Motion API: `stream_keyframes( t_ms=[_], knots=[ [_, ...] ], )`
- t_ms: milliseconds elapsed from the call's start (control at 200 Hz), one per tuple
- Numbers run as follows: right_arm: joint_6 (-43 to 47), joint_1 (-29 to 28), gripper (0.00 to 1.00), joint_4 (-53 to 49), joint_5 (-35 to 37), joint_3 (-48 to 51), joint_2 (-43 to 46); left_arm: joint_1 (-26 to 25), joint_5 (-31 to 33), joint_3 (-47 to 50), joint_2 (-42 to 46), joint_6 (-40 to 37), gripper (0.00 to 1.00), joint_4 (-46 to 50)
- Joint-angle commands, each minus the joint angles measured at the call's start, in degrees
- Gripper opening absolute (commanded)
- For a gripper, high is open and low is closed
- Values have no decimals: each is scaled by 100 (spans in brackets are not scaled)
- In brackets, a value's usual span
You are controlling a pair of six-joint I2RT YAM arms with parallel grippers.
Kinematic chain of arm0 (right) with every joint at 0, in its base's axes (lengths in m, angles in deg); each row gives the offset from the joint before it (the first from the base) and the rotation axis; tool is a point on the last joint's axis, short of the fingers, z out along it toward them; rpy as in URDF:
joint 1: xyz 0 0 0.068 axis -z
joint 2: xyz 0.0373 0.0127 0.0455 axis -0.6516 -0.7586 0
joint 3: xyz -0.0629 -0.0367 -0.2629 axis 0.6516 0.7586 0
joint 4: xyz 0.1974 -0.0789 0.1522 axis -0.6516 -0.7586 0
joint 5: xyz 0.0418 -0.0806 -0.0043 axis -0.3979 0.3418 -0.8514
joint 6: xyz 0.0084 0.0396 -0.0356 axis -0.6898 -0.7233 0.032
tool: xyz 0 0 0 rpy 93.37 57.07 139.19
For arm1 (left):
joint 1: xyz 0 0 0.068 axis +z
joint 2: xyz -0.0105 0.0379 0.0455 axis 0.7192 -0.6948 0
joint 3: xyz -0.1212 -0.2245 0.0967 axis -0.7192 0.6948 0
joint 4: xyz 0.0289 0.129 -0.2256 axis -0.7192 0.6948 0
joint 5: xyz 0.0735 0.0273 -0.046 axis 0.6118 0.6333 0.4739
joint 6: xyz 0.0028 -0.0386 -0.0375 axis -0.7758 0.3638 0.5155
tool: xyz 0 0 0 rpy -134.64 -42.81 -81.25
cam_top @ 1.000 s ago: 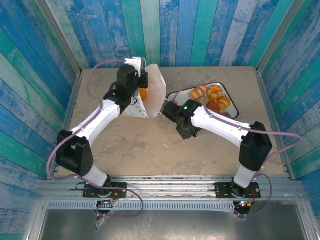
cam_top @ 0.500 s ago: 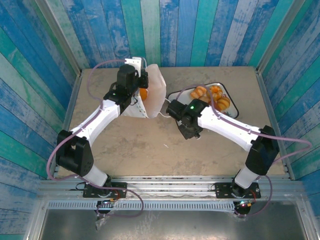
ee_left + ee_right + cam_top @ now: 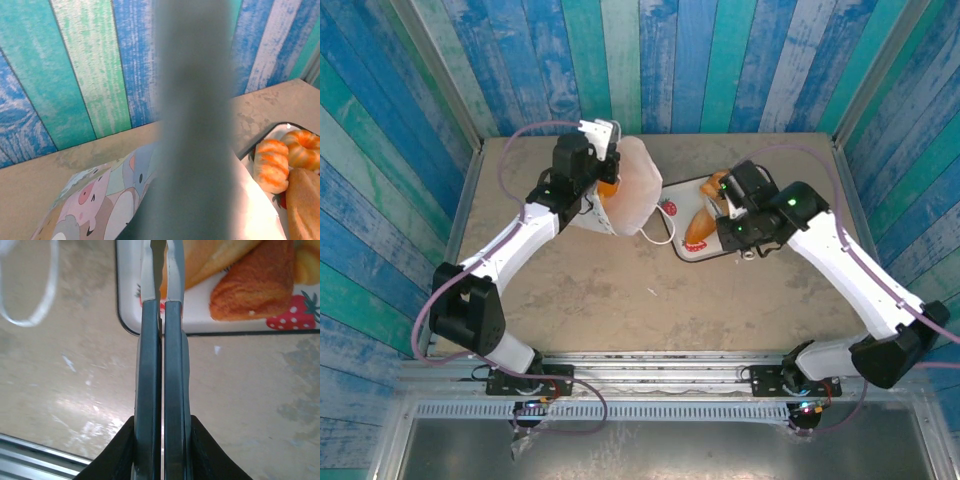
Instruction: Take the fake bread out of the paper bag
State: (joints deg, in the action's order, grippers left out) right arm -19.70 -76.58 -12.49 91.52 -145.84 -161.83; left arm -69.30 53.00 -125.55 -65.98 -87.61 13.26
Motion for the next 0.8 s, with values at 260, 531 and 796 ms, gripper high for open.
stream_keyframes(
  t_ms=[260,531,796],
  knots=[
    [-63,1,25,1023,-1965,-127,-73,2,-771,335,184,-657,0,-634],
    [-6,-417,25,1314,-2173,-442,-760,-15,-957,424,245,-603,0,-544],
    [40,-663,26,1499,-1234,-991,-1651,-16,-1144,463,354,-545,0,-481]
  ],
)
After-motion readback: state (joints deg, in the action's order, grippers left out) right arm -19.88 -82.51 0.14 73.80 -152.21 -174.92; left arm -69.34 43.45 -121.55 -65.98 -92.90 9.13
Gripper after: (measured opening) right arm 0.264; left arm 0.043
